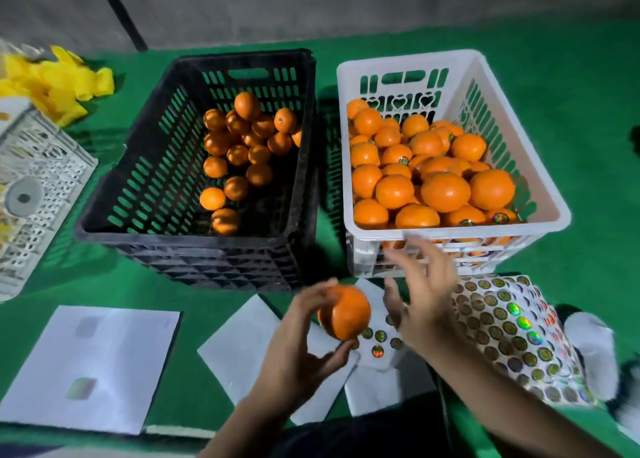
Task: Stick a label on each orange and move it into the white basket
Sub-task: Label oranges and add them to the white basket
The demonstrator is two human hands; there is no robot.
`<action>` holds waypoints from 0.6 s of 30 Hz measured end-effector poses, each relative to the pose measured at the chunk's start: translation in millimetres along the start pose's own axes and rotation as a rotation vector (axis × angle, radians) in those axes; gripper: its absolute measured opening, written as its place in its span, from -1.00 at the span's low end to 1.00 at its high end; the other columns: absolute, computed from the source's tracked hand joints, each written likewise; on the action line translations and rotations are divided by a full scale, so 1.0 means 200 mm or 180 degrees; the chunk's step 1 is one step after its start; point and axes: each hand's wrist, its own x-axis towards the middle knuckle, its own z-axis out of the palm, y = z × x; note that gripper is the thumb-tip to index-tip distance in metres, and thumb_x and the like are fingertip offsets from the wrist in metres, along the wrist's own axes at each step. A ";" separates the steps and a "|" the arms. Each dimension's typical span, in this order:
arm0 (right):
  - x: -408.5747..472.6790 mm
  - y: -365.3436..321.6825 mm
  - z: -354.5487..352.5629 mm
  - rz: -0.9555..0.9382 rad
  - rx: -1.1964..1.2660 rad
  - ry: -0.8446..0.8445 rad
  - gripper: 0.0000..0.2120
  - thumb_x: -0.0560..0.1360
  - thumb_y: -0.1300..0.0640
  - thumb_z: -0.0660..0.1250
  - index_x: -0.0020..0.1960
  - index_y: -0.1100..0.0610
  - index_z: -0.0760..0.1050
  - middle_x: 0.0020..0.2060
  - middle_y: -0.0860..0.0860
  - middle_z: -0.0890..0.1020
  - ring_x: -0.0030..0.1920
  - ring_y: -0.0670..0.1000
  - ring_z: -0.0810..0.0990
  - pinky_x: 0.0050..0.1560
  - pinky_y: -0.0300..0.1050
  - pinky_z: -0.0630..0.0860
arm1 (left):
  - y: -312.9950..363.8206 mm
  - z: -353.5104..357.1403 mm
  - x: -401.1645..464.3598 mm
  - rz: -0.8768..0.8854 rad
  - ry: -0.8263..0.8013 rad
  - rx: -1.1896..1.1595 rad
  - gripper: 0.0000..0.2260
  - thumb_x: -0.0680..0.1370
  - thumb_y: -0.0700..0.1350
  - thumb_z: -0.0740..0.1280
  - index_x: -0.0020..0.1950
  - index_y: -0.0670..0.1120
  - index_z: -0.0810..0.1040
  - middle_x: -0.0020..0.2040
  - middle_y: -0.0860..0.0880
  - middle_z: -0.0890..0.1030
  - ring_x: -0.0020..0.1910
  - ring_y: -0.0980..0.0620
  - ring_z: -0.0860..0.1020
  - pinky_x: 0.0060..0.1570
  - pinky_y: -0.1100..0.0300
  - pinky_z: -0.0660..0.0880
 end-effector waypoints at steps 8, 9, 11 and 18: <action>-0.51 0.23 0.03 0.1263 -0.0505 -0.2082 -0.45 0.52 0.24 0.42 0.49 0.14 0.44 0.41 0.07 0.43 0.43 0.14 0.41 0.46 0.06 0.39 | -0.28 0.36 -0.01 -0.1395 -0.1463 -0.0118 -0.31 0.51 0.02 0.55 0.55 0.15 0.28 0.39 0.08 0.27 0.40 -0.01 0.41 0.45 0.10 0.41; -0.51 0.25 0.04 0.1267 -0.0638 -0.2216 -0.45 0.56 0.20 0.39 0.53 0.11 0.40 0.43 0.05 0.41 0.44 0.11 0.39 0.46 -0.01 0.36 | -0.30 0.37 0.01 -0.1439 -0.1620 -0.0076 -0.33 0.50 0.01 0.56 0.52 0.14 0.31 0.38 0.08 0.28 0.38 -0.03 0.42 0.44 0.07 0.43; -0.49 0.28 0.06 0.1202 -0.0839 -0.2319 -0.46 0.57 0.17 0.37 0.54 0.06 0.38 0.39 0.02 0.42 0.39 0.08 0.42 0.39 -0.06 0.41 | -0.32 0.39 0.04 -0.1585 -0.1774 -0.0170 -0.34 0.46 0.00 0.58 0.47 0.16 0.34 0.39 0.06 0.36 0.34 -0.04 0.48 0.37 -0.04 0.50; -0.43 0.32 0.09 0.1095 -0.1094 -0.2375 -0.67 0.61 0.14 0.32 0.36 0.06 0.55 0.16 0.00 0.49 0.14 0.05 0.52 0.01 -0.10 0.51 | -0.35 0.38 0.06 -0.1869 -0.2001 -0.0075 -0.35 0.43 0.17 0.57 0.39 0.32 0.28 0.34 0.05 0.54 0.25 0.00 0.57 0.27 -0.04 0.58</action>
